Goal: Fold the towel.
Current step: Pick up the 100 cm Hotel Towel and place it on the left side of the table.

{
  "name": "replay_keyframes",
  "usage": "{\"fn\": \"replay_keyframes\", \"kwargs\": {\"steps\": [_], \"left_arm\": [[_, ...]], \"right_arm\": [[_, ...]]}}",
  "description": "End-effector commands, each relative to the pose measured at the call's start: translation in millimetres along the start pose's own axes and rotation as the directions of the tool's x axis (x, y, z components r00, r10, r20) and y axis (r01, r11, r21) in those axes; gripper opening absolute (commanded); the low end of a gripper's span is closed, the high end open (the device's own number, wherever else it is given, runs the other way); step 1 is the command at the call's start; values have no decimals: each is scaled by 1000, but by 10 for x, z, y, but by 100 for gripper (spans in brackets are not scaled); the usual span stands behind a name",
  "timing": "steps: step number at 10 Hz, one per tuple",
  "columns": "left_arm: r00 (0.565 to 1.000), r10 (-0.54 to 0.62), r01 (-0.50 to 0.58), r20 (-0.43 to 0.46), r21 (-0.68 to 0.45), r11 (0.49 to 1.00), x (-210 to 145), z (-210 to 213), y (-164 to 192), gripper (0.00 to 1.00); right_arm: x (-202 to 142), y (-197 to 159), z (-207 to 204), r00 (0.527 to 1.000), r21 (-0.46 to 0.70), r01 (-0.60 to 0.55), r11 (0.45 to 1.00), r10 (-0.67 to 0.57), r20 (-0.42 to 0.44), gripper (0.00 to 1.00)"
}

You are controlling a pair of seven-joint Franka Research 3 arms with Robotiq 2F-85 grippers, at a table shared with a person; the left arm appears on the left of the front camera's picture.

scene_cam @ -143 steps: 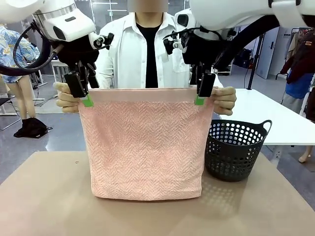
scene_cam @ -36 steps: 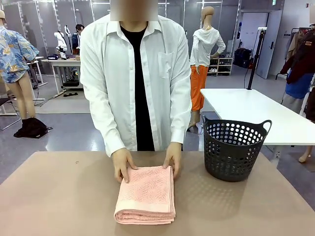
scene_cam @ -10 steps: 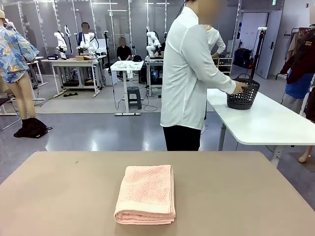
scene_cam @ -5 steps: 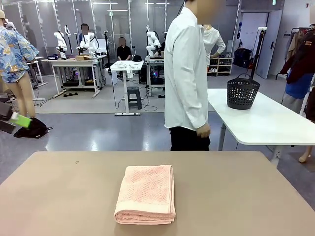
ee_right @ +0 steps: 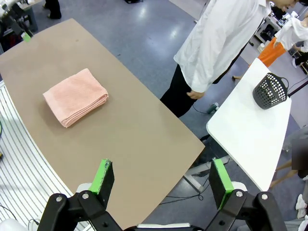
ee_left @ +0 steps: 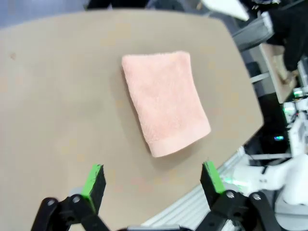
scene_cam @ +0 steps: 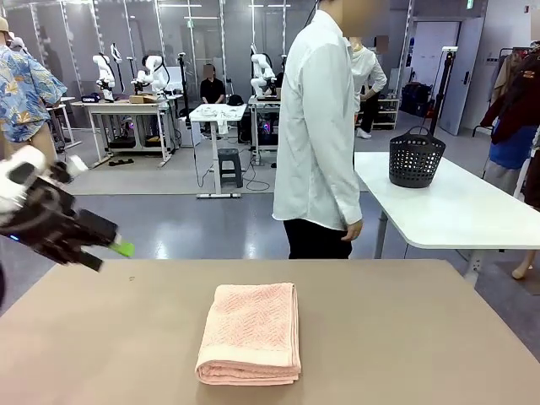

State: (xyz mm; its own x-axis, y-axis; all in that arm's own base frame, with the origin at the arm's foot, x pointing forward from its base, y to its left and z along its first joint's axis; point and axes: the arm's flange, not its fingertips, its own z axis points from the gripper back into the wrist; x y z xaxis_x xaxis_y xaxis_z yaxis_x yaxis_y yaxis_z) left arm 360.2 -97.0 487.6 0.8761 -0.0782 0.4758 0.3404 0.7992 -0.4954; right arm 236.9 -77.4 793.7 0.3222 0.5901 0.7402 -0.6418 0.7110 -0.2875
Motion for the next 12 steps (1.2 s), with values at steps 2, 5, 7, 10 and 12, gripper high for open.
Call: {"fn": "replay_keyframes", "kwargs": {"steps": [2, 5, 7, 10, 12], "left_arm": [[996, 85, -86, -13, -55, 995, -401, -719, 85, 100], [993, 116, -118, -31, -76, 990, -450, -1226, 298, 100], [988, 140, -145, -62, -74, 987, -255, -1034, 186, 100], [988, 140, -145, -62, -74, 987, -255, -1034, 186, 100], [988, 140, -145, -62, -74, 987, -255, -1034, 186, 100]], "right_arm": [[-5, 5, -2, 1000, -1, 4, 1000, -4, 0, 100], [-5, 5, -2, 1000, -1, 4, 1000, -4, 0, 100], [-5, 5, -2, 1000, -1, 4, 1000, -4, 0, 100], [-5, 5, -2, 1000, -1, 4, 1000, -4, 0, 100], [-5, 5, -2, 1000, -1, 4, 1000, -4, 0, 100]]}}
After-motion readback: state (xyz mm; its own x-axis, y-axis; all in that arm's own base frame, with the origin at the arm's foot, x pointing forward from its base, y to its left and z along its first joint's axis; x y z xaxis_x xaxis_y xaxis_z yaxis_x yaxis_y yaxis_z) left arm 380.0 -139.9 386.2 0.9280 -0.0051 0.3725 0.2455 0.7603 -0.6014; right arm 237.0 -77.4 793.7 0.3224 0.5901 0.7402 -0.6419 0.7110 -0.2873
